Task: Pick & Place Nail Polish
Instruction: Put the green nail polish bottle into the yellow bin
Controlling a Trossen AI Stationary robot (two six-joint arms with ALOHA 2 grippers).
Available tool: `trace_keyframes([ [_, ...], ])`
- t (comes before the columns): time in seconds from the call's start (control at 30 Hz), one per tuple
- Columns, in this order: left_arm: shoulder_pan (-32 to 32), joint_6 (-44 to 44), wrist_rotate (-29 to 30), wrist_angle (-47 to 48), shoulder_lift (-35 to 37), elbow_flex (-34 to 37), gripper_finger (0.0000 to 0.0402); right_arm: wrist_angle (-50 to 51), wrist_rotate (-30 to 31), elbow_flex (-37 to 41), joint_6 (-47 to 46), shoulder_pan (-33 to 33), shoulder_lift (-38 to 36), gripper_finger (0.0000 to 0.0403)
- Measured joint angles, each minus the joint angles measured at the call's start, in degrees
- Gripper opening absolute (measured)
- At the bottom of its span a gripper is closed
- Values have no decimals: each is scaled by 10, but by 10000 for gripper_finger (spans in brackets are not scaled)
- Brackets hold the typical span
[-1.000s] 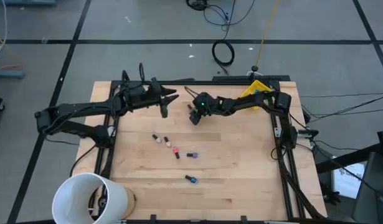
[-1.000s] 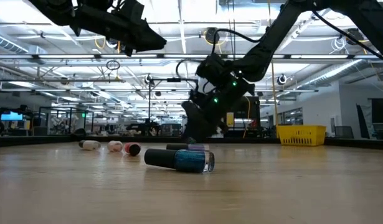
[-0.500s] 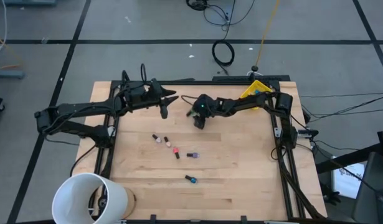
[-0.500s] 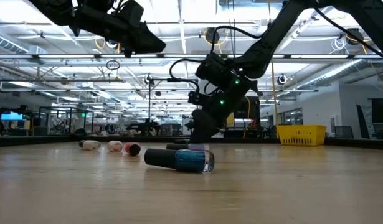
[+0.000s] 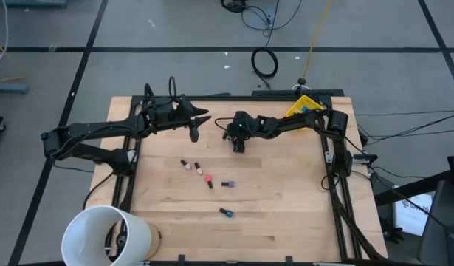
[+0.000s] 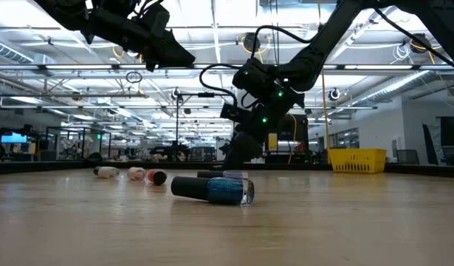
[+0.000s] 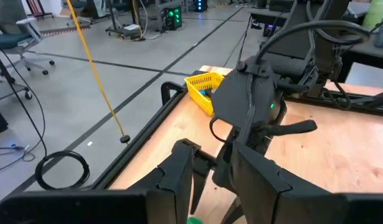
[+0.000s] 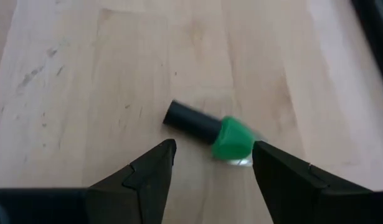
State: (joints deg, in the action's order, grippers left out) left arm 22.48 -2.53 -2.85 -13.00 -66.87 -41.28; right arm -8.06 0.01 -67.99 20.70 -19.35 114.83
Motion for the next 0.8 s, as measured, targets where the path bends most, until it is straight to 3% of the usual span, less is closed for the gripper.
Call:
trace_keyframes([
  [0.43,0,-2,0,-1,0,0,113,-26,-27,0,99,-16,0,210],
  [0.8,0,0,0,-1,0,0,113,19,-47,-27,119,-16,-1,191],
])
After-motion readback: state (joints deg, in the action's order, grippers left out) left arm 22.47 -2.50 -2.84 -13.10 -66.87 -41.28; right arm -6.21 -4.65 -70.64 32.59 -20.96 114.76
